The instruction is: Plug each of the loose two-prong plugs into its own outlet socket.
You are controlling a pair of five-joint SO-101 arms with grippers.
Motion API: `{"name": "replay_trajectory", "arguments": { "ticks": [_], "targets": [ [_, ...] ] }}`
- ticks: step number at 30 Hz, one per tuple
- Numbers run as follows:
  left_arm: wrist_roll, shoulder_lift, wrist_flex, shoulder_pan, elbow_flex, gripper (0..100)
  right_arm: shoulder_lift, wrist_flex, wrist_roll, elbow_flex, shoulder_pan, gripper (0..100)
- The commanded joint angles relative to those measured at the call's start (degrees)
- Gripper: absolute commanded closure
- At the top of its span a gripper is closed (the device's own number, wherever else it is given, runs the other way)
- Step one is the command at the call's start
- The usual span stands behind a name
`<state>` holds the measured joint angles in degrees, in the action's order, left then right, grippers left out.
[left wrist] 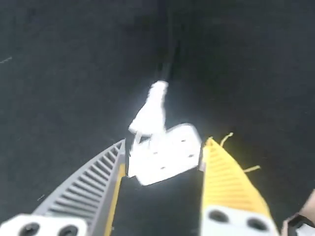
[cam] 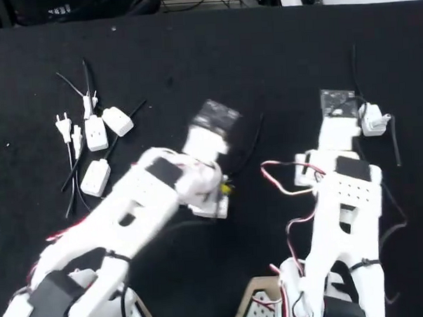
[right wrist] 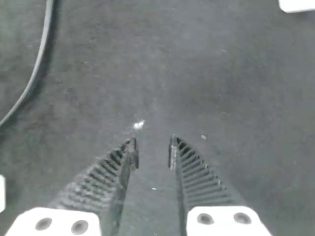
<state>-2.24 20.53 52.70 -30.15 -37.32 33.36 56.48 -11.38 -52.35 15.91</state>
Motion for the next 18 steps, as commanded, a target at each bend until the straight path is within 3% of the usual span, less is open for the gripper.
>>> {"name": "replay_trajectory", "arguments": {
  "ticks": [1, 7, 11, 18],
  "targets": [
    [-0.53, 6.07, 5.36, 12.35, 0.22, 78, 1.80, 0.00, -5.71, 0.31, -7.91, 89.3],
    [-0.53, 7.03, 7.74, 27.65, -3.82, 78, 1.71, 0.44, -14.07, -0.04, -21.10, 89.2],
    [-0.97, 7.03, 1.41, 33.98, -10.51, 78, 1.63, 0.18, -22.33, -0.57, -28.66, 89.2],
    [-2.11, 7.03, -8.18, 40.40, -18.42, 78, -10.51, -3.08, -25.58, 0.57, -35.60, 82.6]
  ]
}}
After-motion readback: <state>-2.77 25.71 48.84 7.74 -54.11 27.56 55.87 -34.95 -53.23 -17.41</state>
